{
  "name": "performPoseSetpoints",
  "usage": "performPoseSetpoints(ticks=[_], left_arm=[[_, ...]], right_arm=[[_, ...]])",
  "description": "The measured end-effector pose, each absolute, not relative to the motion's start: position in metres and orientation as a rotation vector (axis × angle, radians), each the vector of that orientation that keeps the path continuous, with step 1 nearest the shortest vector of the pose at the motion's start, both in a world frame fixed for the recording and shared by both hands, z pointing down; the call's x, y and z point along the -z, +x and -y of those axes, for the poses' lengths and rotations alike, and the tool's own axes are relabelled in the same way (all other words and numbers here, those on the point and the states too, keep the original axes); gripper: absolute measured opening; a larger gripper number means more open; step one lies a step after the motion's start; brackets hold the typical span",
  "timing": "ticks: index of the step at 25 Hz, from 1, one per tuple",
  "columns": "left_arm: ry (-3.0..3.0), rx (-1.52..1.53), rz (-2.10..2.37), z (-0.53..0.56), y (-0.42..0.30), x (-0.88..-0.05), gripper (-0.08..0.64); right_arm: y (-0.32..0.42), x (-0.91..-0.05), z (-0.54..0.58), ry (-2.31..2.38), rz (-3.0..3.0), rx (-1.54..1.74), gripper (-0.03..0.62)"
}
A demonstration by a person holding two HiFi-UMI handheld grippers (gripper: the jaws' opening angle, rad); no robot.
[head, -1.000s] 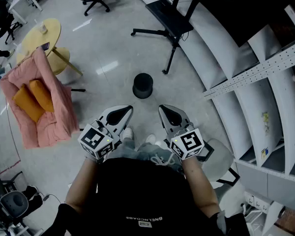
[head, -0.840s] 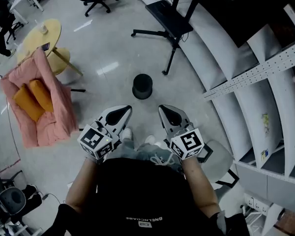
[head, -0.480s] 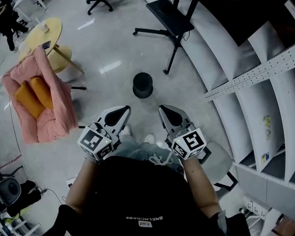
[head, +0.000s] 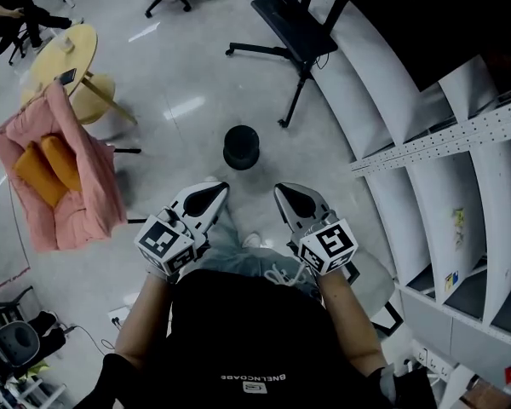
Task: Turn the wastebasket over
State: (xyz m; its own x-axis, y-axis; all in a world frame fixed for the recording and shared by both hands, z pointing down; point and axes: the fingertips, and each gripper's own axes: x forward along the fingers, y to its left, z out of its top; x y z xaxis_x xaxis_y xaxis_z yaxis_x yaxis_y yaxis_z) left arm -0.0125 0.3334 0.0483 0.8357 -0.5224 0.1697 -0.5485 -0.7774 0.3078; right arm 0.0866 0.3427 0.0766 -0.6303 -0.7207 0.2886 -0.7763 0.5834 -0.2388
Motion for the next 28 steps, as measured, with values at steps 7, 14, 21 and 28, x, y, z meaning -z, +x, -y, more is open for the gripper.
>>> performPoseSetpoints(ticks=[7, 14, 21, 28], left_arm=[[2.621, -0.104, 0.787, -0.256, -0.029, -0.074, 0.012], [2.567, -0.164, 0.667, -0.159, -0.062, -0.105, 0.012], [2.520, -0.296, 0.592, -0.105, -0.081, -0.143, 0.015], [2.398, -0.403, 0.620, -0.080, -0.085, -0.202, 0.015]], right_arm=[[0.077, -0.099, -0.273, 1.238, 2.527, -0.457, 0.009], [0.058, -0.121, -0.182, 1.337, 2.406, -0.553, 0.011], [0.051, -0.146, -0.127, 1.384, 2.306, -0.647, 0.012], [0.059, -0.199, -0.106, 1.347, 2.223, -0.795, 0.015]])
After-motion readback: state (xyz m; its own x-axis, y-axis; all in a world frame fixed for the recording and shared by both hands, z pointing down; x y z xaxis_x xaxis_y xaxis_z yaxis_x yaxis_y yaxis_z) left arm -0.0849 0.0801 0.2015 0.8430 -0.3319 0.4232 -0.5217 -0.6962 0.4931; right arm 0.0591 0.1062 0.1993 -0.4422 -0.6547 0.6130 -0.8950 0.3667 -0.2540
